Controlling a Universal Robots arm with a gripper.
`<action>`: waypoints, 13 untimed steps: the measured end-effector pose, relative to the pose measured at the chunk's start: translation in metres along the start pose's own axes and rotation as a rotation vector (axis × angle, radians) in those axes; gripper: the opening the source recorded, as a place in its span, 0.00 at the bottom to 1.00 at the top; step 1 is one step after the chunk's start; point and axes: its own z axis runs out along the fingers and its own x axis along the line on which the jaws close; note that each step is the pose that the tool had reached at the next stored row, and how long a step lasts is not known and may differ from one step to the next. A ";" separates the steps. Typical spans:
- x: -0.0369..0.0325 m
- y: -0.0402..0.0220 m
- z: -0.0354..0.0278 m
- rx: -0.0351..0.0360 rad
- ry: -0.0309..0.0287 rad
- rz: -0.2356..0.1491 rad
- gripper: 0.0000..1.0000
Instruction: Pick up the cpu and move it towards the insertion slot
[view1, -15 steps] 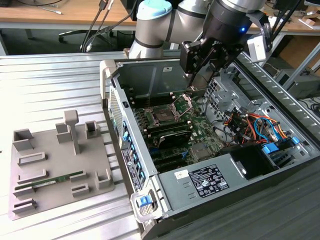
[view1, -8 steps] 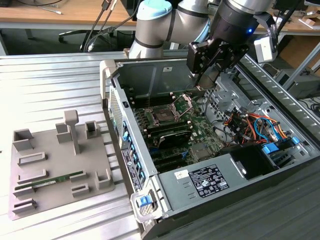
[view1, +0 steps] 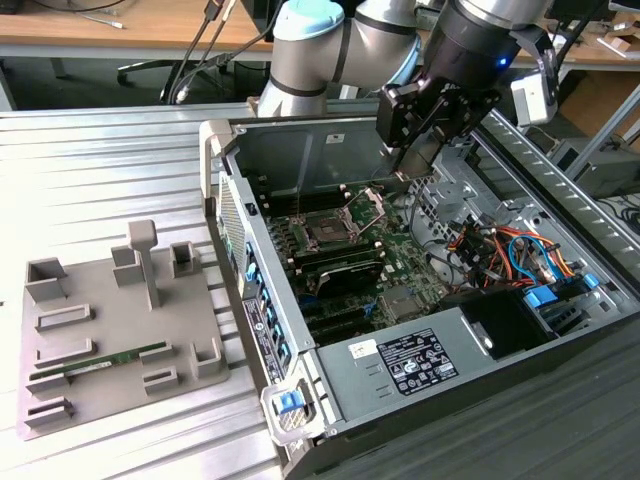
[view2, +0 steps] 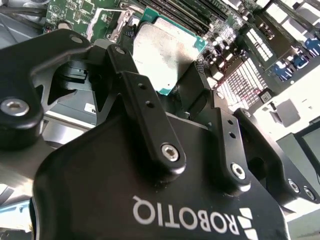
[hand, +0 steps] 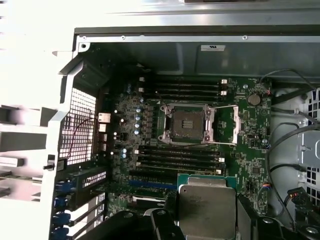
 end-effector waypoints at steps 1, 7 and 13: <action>-0.0004 0.0000 0.0000 0.0000 0.0000 0.000 0.55; -0.0039 -0.0002 0.0003 0.0000 -0.0001 0.000 0.55; -0.0107 0.0019 0.0028 -0.0001 0.0000 0.000 0.55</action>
